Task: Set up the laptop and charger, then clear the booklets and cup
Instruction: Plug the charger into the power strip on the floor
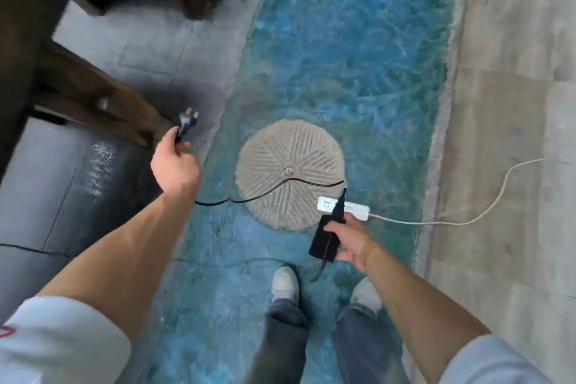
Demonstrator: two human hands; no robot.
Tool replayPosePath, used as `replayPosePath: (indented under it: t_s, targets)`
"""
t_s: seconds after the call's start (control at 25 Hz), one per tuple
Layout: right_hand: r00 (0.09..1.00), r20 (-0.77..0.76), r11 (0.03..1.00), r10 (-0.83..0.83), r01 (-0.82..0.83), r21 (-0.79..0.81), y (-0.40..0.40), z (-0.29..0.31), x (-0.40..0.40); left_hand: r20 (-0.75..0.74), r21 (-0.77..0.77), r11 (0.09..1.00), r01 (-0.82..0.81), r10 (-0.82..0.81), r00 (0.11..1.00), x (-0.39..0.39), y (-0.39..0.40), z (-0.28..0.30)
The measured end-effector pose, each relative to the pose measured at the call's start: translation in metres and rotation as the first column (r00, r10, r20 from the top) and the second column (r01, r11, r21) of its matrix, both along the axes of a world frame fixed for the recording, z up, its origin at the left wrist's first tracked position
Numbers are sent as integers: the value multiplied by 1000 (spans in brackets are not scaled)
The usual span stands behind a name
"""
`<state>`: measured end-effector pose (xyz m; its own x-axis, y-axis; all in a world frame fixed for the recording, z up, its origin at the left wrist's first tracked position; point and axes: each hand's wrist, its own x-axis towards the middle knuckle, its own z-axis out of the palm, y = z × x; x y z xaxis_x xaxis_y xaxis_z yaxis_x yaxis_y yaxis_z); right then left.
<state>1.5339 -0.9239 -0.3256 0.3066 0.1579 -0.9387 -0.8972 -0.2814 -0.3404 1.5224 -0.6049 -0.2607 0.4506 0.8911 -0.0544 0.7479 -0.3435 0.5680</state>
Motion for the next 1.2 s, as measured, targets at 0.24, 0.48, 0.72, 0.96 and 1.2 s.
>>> replayPosePath:
  t_s: [0.24,0.48,0.72,0.96,1.2]
  targets:
    - [994,-89,994,64,-55,98,67,-175,-43,-364,337,887,317,-188,912,28,39,-115]
    - [996,-82,998,45,-42,45,84,-306,-53,-379,259,785,563,-454,807,84,2,-229]
    - [911,74,903,407,-389,-181,32,-376,-52,-196,-441,509,739,-858,474,99,-98,-329]
    - [517,230,565,824,-718,-408,7,-383,-18,-230,-486,463,741,-886,402,87,-138,-378]
    - [107,353,366,930,-380,-849,-41,-364,31,-286,-473,461,751,-886,365,75,-153,-398]
